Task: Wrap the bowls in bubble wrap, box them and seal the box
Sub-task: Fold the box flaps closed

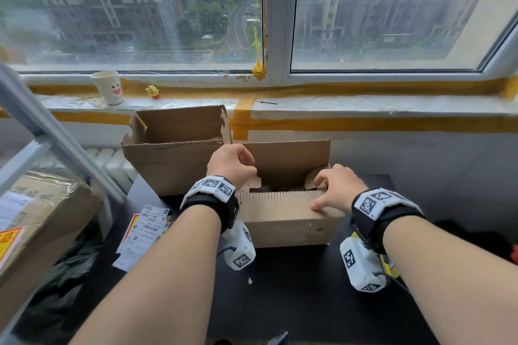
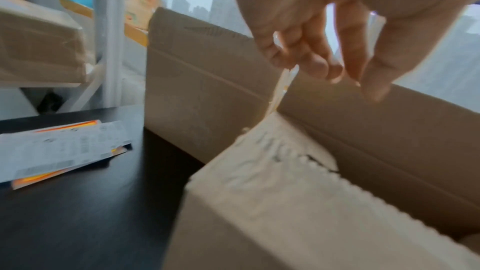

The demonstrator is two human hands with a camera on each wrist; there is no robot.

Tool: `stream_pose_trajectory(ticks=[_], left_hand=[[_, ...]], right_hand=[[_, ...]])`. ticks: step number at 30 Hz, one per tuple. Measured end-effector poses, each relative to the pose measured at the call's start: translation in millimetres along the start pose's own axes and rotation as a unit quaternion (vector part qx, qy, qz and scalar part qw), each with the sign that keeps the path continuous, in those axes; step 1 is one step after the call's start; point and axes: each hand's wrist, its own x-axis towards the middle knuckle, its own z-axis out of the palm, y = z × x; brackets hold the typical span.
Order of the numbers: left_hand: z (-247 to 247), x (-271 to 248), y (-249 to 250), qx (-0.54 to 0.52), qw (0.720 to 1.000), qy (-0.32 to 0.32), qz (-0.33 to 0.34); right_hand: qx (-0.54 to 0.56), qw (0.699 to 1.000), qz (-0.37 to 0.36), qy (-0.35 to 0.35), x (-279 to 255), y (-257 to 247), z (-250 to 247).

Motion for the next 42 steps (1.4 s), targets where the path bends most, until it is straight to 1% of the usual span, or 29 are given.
stream_pose_trajectory(ticks=[2, 4, 6, 8, 9, 11, 13, 15, 17, 19, 22, 24, 26, 28, 31, 34, 39, 42], left_hand=[[-0.5, 4.3, 13.5, 0.010, 0.998, 0.037, 0.046], [0.4, 8.8, 26.4, 0.047, 0.994, 0.036, 0.089], [5.1, 13.0, 34.0, 0.141, 0.983, -0.010, 0.114], [10.4, 14.5, 36.0, 0.215, 0.969, -0.063, 0.109], [12.4, 13.9, 35.4, 0.225, 0.966, -0.078, 0.102], [13.0, 9.1, 35.2, 0.190, 0.973, -0.096, 0.084], [16.5, 3.4, 33.0, 0.156, 0.976, -0.136, 0.065], [23.3, -0.8, 28.9, 0.155, 0.970, -0.178, 0.061], [31.7, -3.4, 24.5, 0.170, 0.963, -0.200, 0.066], [40.0, -4.2, 18.8, 0.164, 0.963, -0.203, 0.064], [49.2, -4.1, 11.8, 0.113, 0.973, -0.196, 0.042], [53.6, -2.9, 8.4, 0.075, 0.978, -0.195, 0.025], [56.0, -1.2, 7.1, 0.055, 0.978, -0.200, 0.013], [58.5, 0.9, 4.7, 0.030, 0.977, -0.212, -0.004], [62.3, 0.1, 0.9, -0.002, 0.976, -0.214, -0.024], [64.8, -1.5, -1.0, -0.007, 0.978, -0.207, -0.023], [65.1, -2.3, -1.7, -0.010, 0.979, -0.201, -0.030], [64.1, -3.2, -0.2, -0.009, 0.979, -0.204, -0.030]], right_hand=[[0.002, 1.000, 0.000, -0.001, 0.1, 0.0, -0.6], [0.008, 1.000, 0.007, -0.002, -1.0, 1.4, -0.4], [0.009, 1.000, 0.014, 0.000, -3.5, 4.0, 0.9], [0.016, 0.999, 0.026, 0.010, -5.6, 7.5, 2.8], [0.022, 0.999, 0.034, 0.013, -6.3, 9.2, 3.7], [0.032, 0.998, 0.047, 0.012, -6.8, 12.0, 5.0], [0.053, 0.997, 0.055, 0.011, -6.9, 15.2, 5.5], [0.084, 0.994, 0.067, 0.026, -8.0, 19.1, 4.8], [0.106, 0.990, 0.080, 0.042, -9.9, 25.1, 4.8], [0.130, 0.985, 0.100, 0.057, -12.8, 34.2, 6.7], [0.152, 0.971, 0.164, 0.082, -18.8, 57.4, 15.6], [0.134, 0.966, 0.208, 0.073, -23.1, 73.6, 25.6], [0.111, 0.964, 0.235, 0.050, -26.4, 85.4, 39.0], [0.105, 0.961, 0.253, 0.035, -28.9, 92.8, 52.4], [0.109, 0.953, 0.281, 0.041, -31.2, 100.1, 68.3], [0.104, 0.946, 0.304, 0.033, -33.3, 101.6, 76.8], [0.096, 0.935, 0.339, 0.040, -32.9, 99.9, 84.8], [0.097, 0.938, 0.332, 0.021, -33.6, 99.6, 88.2]])
